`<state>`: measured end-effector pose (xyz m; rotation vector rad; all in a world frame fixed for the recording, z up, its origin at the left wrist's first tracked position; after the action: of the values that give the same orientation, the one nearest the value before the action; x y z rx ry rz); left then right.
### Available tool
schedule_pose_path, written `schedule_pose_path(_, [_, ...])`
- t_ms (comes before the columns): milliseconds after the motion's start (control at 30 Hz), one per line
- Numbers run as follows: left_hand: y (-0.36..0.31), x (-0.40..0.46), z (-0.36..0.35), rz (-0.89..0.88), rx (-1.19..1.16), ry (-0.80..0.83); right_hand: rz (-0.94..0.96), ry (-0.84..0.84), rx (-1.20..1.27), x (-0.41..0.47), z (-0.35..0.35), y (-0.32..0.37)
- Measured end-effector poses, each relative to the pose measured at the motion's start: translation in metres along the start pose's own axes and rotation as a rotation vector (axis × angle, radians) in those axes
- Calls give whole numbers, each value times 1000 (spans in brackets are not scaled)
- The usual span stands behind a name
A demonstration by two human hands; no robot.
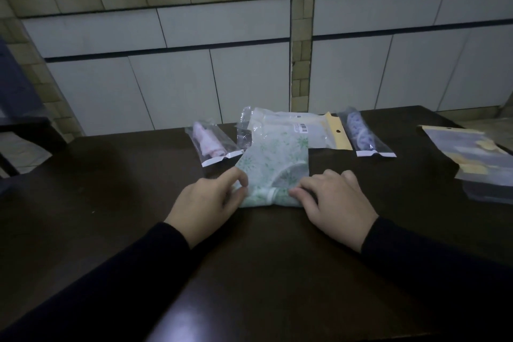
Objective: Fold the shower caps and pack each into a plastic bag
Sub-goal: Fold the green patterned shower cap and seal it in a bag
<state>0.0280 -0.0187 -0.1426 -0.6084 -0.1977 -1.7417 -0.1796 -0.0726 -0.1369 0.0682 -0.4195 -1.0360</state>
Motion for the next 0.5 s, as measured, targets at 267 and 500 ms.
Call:
schedule_pose_path(267, [1,3,-2,-47,21,14,2,-71,-19,2,-4,4])
schedule_pose_path(500, [-3,10,-11,-137,-7,-147,181,-178,19,3,-1,8])
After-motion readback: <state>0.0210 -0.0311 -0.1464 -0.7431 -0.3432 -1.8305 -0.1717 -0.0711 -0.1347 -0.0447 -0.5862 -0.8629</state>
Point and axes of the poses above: each hand's wrist, its own x-axis towards the middle knuckle, its own z-axis out of the back of the hand, y = z × x, the point moved 3 cm from there along x, towards the middle knuckle, and after that the axes turned 7 degrees about -z, right-handed, at the moved point
